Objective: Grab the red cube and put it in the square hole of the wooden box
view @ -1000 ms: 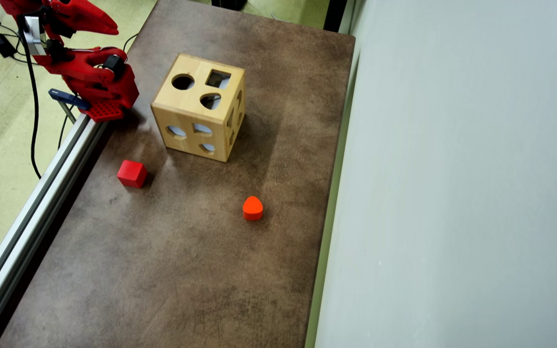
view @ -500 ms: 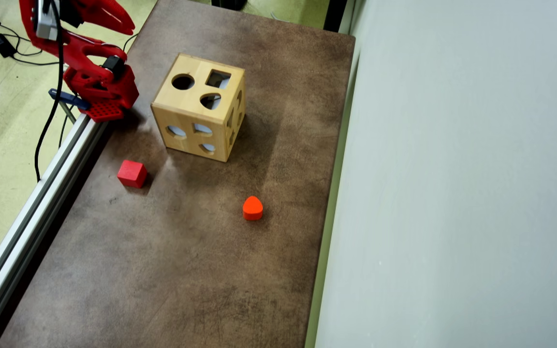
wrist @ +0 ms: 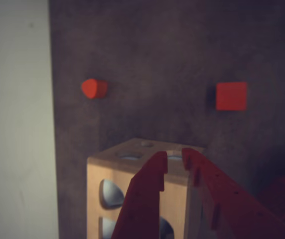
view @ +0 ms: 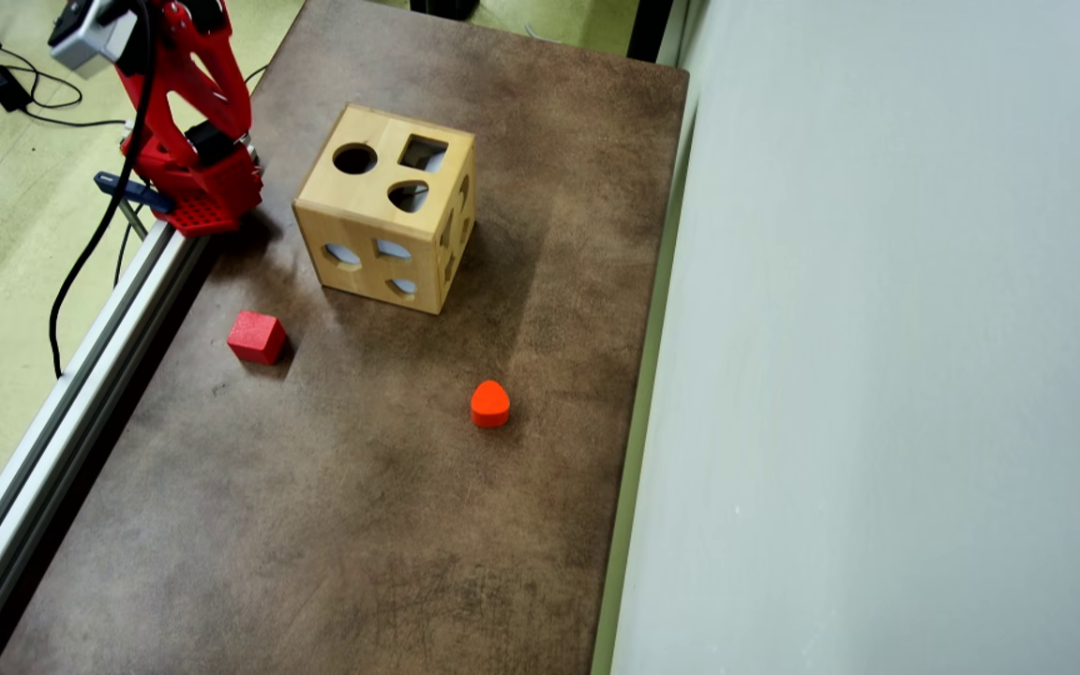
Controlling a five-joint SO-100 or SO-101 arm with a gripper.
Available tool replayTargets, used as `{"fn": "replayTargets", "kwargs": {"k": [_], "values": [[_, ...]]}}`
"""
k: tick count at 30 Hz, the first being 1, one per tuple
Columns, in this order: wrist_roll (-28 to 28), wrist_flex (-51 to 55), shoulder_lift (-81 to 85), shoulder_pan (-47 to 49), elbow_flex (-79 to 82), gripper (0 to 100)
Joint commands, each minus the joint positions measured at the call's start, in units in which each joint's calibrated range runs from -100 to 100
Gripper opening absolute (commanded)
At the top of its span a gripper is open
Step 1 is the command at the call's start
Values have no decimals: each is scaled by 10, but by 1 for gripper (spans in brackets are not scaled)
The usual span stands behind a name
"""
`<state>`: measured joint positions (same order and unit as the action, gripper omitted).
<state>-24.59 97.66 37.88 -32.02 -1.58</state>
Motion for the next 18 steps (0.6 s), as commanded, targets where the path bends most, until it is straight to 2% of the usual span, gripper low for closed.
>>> {"fn": "replayTargets", "kwargs": {"k": [1,11,14,18], "values": [[-12,2,-60,-43,-8,6],[-21,-7,-200,-70,-6,6],[-46,-55,-199,-74,49,6],[-69,-171,-156,-112,201,6]]}}
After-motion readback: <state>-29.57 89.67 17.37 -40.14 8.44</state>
